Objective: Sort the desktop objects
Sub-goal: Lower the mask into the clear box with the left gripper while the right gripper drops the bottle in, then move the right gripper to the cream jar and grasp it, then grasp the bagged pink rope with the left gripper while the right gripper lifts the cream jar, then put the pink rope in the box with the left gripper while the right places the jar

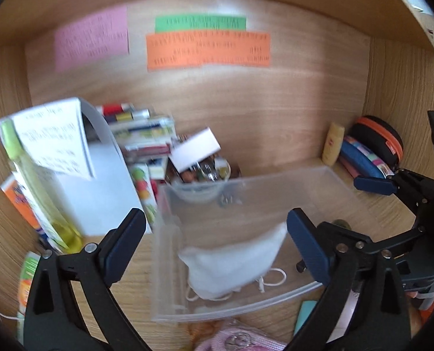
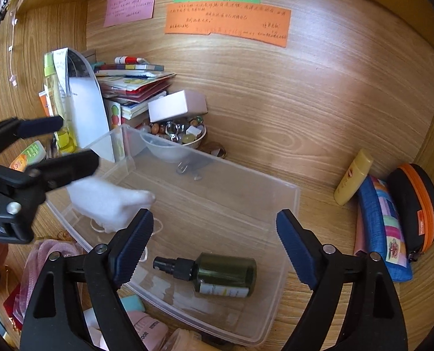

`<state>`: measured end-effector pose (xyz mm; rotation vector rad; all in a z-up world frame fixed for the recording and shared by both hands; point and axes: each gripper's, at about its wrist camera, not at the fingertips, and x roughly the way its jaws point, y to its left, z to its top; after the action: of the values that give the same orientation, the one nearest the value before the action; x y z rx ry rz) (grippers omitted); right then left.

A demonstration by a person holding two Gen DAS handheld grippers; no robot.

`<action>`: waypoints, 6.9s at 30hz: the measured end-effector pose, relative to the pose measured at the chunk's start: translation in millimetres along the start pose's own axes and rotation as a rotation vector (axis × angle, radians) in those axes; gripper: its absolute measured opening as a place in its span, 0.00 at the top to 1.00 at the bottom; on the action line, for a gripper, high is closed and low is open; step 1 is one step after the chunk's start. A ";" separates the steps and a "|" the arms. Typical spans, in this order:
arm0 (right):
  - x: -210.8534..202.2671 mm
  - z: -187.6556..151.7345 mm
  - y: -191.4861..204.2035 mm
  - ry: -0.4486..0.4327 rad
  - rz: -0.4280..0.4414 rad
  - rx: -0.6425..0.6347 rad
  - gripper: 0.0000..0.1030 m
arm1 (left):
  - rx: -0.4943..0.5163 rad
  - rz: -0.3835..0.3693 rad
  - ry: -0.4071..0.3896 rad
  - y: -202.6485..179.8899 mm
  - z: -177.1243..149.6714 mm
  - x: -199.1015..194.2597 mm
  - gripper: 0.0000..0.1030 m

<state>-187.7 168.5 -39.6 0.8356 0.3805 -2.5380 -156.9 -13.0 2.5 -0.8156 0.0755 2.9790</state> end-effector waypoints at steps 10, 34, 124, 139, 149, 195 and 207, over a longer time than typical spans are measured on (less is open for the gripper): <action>-32.3 5.8 -24.1 -0.052 -0.038 0.082 0.18 | -0.089 -0.024 0.001 23.3 10.1 -18.7 0.04; -73.2 -81.5 -14.9 -0.007 0.000 0.174 0.09 | 0.001 0.004 0.268 -5.1 -79.2 -28.9 0.04; -95.6 -95.4 -38.9 -0.035 0.096 0.264 0.38 | -0.089 -0.043 0.280 -12.6 -82.1 -65.8 0.39; -109.3 -51.8 -43.1 -0.125 0.106 0.263 0.38 | -0.140 0.007 0.101 16.4 -35.5 -89.6 0.39; -89.1 -10.5 -41.1 -0.136 0.108 0.228 0.38 | -0.133 -0.003 0.080 22.7 -13.3 -56.7 0.39; 29.5 -7.8 1.5 0.078 0.069 0.119 0.38 | -0.073 -0.060 0.234 1.5 -26.5 54.1 0.39; 40.8 -13.6 9.8 0.138 0.085 0.086 0.38 | -0.012 -0.022 0.231 -3.1 -32.6 61.4 0.38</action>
<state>-205.7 152.2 -76.4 1.0402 0.2741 -2.4407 -192.9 -9.6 -56.9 -1.1506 0.0569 2.8539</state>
